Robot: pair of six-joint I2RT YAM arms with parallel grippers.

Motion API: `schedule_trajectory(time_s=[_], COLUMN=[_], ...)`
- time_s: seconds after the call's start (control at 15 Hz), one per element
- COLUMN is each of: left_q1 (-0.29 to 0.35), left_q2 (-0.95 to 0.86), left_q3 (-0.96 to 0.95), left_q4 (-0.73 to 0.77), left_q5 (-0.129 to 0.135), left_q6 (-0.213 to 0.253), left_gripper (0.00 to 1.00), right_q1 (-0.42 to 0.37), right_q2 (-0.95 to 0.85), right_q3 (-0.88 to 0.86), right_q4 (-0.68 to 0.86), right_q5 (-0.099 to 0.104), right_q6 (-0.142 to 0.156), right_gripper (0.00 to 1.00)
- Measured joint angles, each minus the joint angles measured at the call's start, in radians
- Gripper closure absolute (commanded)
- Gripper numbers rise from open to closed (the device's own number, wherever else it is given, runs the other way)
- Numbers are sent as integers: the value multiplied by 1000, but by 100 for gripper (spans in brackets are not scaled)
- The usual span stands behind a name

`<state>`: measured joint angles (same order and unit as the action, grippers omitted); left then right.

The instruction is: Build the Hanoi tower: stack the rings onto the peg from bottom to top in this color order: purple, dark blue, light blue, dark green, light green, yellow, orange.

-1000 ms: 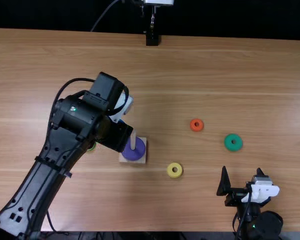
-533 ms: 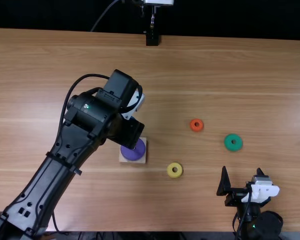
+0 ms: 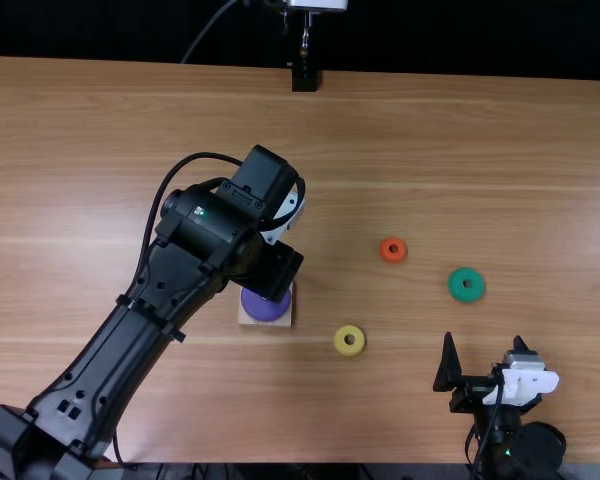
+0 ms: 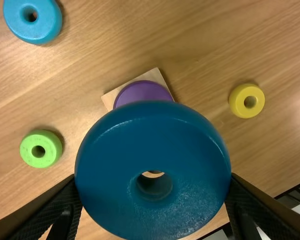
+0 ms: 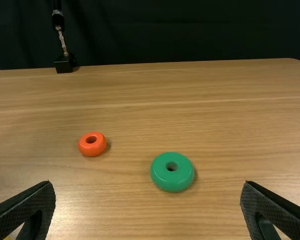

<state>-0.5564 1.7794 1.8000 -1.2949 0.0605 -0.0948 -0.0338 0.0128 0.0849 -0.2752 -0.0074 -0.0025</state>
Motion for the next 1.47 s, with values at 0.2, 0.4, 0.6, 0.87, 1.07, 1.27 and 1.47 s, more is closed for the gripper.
schedule_trajectory(time_s=[0.2, 0.4, 0.6, 0.87, 1.07, 1.27, 1.47], left_q1=[0, -5, -8, -7, -7, -6, 33], left_q2=[5, 19, 19, 28, 28, 28, 28], left_q3=[0, 0, 0, 0, 0, 12, 46], left_q4=[0, -3, -9, -16, -16, 36, 170], left_q5=[0, -1, 0, -1, -1, -1, 3], left_q6=[-3, -7, -8, -8, -7, -7, -7], left_gripper=[85, 50, 0, 0, 0, 0, 0], right_q1=[0, 0, 0, 0, 0, 0, 0], right_q2=[0, 0, 0, 0, 0, 0, 0], right_q3=[0, 0, 0, 0, 0, 0, 0], right_q4=[0, 0, 1, 0, 0, 1, 0], right_q5=[0, 0, 0, 0, 0, 0, 0], right_q6=[1, 0, 0, 0, 0, 0, 0], right_gripper=[0, 0, 0, 0, 0, 0, 0])
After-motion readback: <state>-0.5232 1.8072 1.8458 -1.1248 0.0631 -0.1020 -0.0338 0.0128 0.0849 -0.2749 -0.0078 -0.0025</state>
